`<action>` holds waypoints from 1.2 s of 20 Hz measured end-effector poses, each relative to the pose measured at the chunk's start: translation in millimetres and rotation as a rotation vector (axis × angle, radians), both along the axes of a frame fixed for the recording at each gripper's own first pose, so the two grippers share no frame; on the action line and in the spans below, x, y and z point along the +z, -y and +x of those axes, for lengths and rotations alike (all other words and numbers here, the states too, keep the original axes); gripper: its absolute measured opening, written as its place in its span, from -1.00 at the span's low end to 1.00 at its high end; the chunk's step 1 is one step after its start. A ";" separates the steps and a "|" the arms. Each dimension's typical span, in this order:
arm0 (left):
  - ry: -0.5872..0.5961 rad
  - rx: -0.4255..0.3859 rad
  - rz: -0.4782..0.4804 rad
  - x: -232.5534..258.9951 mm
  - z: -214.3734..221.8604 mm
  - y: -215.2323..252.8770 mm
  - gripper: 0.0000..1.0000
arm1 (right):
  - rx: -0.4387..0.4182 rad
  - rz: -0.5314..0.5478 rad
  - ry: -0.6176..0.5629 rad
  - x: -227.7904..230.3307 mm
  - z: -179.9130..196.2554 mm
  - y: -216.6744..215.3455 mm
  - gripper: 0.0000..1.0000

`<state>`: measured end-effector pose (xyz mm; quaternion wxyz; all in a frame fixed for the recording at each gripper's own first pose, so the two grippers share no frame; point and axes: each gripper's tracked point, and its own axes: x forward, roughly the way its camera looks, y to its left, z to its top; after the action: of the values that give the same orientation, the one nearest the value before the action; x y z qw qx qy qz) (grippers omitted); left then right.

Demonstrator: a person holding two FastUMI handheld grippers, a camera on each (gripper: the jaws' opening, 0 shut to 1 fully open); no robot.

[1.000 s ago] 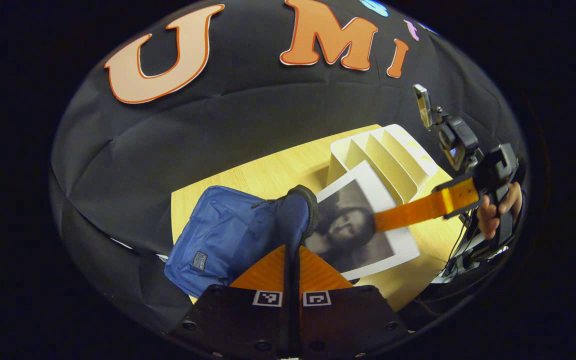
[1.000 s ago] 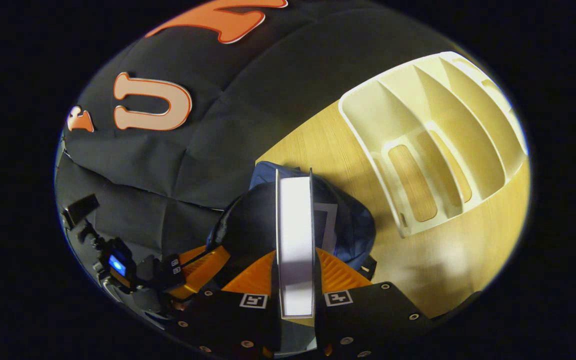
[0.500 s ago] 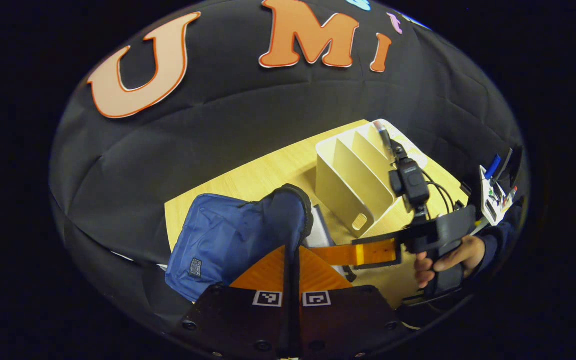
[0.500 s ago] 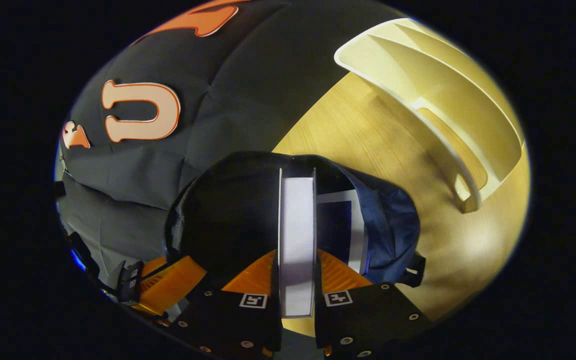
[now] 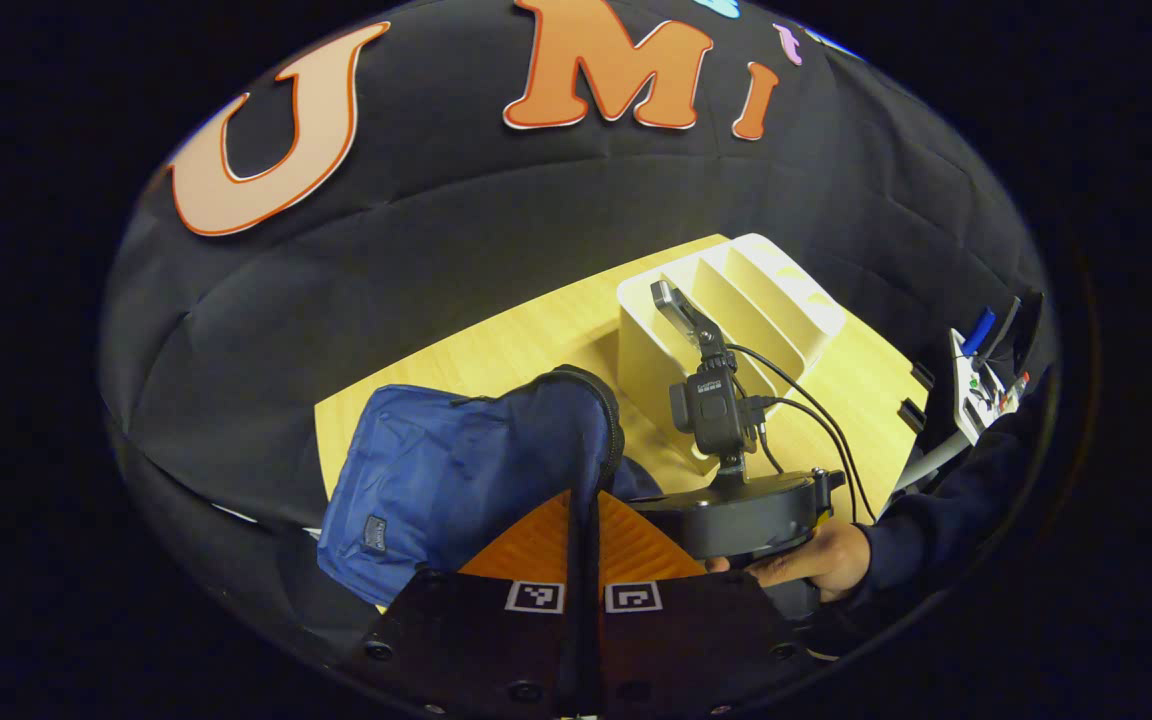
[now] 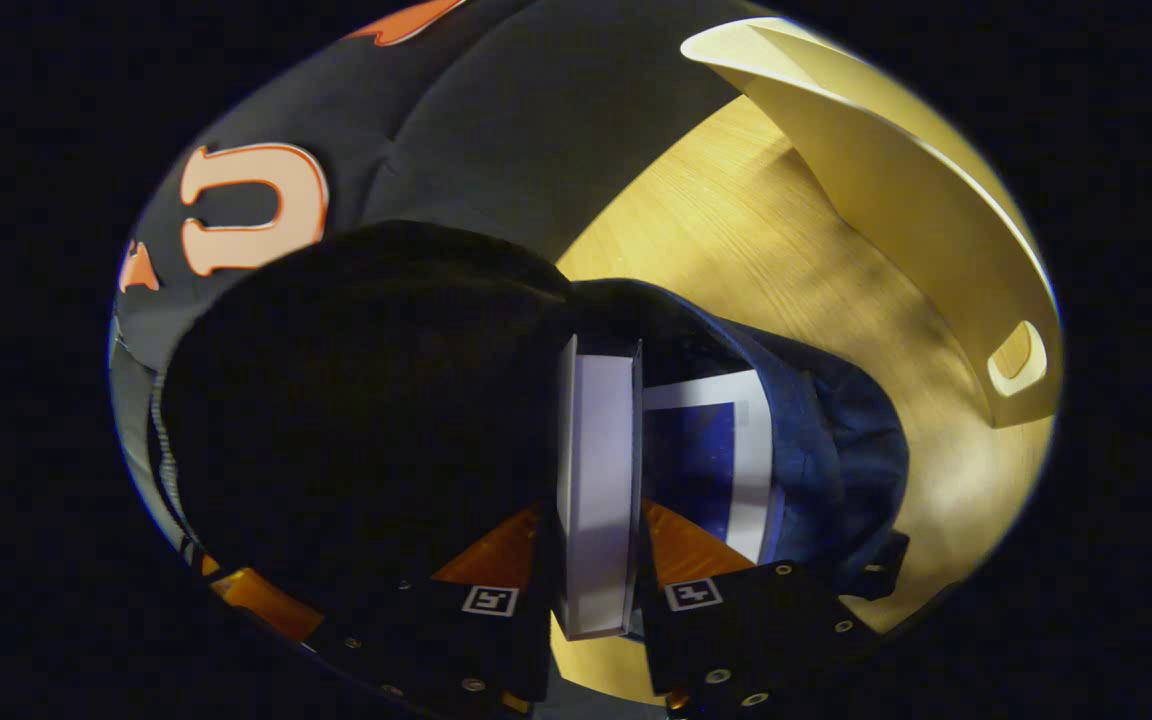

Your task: Open the schoolbag, grab two books from the bookshelf and put them into the schoolbag.

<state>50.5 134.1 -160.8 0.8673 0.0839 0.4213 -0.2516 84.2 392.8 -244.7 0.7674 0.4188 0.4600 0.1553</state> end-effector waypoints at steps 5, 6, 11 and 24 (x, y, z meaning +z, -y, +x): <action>-0.008 0.040 0.006 -9.0 5.6 -6.1 -0.98 | 0.095 -0.194 0.081 7.9 -4.6 27.8 0.87; -0.008 0.043 0.002 -8.7 4.6 -6.9 -0.97 | 0.099 -0.220 0.100 11.6 -3.8 37.2 0.73; -0.026 0.067 -0.002 -21.8 -3.1 1.3 -0.93 | 0.067 -0.308 0.170 40.2 -2.0 104.3 0.93; 0.048 0.131 -0.019 -18.0 -18.8 65.6 0.99 | -0.108 -0.574 0.452 131.0 -3.8 289.0 0.94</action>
<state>31.7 68.5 -178.8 0.8926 0.0540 0.4023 -0.1962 80.4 103.9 -113.8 0.9429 0.1653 0.2810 0.0681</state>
